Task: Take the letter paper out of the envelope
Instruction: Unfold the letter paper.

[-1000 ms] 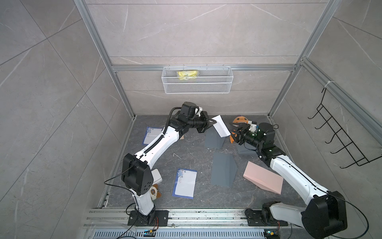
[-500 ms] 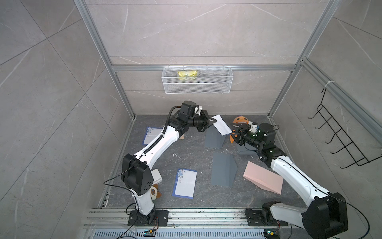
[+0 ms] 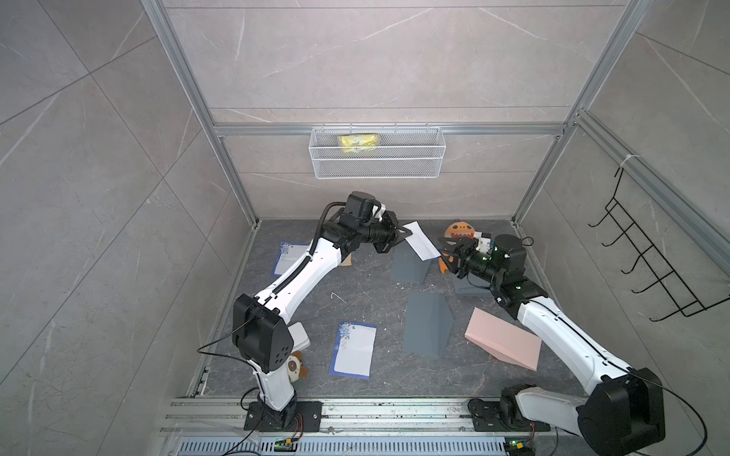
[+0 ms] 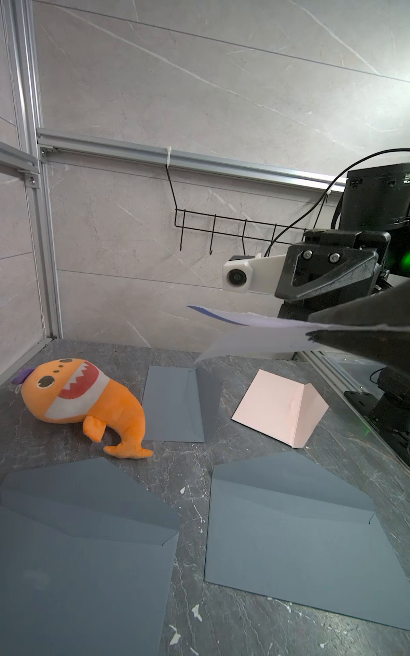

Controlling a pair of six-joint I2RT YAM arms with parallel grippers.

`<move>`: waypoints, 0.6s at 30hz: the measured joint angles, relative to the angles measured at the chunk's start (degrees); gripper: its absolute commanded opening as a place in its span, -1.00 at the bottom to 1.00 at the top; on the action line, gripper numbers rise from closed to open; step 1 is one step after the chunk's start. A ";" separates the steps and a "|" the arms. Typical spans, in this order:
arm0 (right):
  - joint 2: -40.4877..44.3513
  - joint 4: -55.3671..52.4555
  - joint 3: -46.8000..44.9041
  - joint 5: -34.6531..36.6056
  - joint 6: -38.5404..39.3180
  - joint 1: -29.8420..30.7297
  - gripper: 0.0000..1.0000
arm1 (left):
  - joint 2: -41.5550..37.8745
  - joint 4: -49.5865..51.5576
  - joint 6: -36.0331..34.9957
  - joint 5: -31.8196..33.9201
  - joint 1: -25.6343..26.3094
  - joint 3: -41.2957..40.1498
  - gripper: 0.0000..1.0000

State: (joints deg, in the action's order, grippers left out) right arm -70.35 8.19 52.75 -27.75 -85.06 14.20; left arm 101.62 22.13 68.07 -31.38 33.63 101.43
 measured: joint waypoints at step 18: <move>0.44 -0.70 0.02 -0.61 -0.28 0.55 -0.22 | 0.02 0.63 -0.42 0.59 0.90 0.35 -1.00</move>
State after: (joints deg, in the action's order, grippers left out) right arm -69.91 7.49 52.77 -28.36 -85.34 14.74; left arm 101.65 22.76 67.66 -30.79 34.52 101.78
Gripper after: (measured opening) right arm 0.399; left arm 0.047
